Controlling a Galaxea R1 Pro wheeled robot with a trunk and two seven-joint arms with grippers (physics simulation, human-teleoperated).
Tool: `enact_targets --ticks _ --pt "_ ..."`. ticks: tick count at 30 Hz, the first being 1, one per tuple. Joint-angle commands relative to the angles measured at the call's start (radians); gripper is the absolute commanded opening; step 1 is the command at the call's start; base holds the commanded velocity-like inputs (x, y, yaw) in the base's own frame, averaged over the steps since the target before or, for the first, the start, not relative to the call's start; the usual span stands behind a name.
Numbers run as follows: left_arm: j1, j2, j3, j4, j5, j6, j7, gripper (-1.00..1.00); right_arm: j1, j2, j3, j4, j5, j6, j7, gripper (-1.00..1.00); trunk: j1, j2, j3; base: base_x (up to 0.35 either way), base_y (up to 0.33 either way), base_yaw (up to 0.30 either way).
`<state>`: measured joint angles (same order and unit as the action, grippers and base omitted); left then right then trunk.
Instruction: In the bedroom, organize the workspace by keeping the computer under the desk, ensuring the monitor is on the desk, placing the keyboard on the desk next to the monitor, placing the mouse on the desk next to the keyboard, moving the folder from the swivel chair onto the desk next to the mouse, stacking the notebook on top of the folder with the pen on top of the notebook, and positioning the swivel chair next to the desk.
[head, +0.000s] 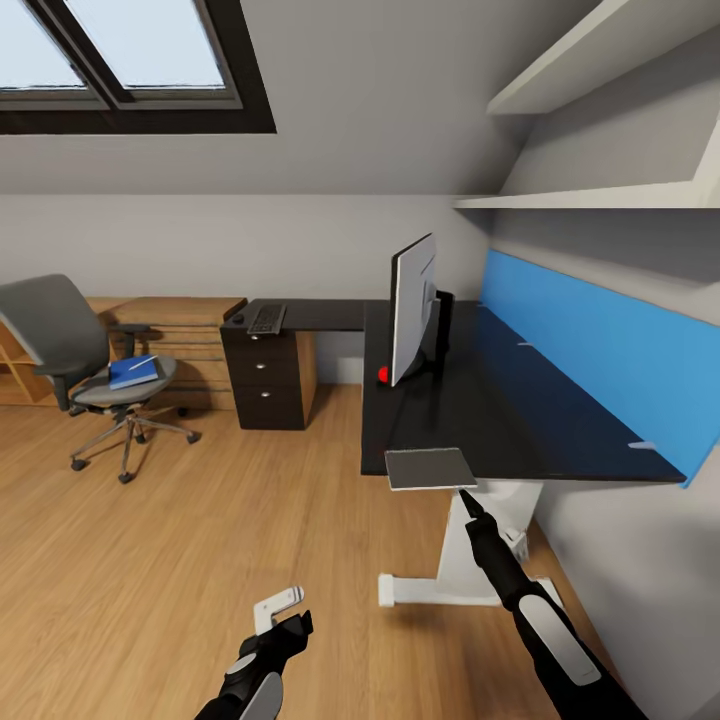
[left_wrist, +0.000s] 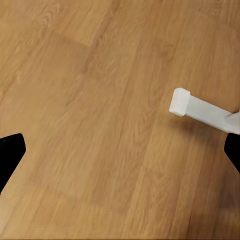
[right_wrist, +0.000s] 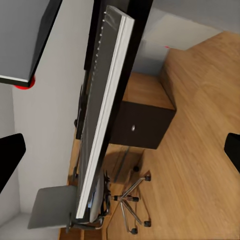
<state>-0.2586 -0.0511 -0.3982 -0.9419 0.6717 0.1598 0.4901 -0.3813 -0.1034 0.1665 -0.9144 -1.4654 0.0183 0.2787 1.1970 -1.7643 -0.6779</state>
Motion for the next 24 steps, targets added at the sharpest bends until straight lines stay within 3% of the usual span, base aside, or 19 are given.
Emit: enact_targets --ticks 1,24 --pt "-0.001 0.000 -0.002 -0.002 0.005 0.003 0.007 1.00 -0.001 -0.001 0.002 0.000 -0.010 0.002 0.003 1.00 0.000 0.000 -0.001 0.223 0.042 0.000" --pt "-0.001 0.000 -0.002 -0.002 0.006 0.003 0.008 1.00 -0.001 -0.001 0.002 0.000 -0.009 0.001 0.002 1.00 0.000 0.000 -0.001 0.088 0.005 0.000"
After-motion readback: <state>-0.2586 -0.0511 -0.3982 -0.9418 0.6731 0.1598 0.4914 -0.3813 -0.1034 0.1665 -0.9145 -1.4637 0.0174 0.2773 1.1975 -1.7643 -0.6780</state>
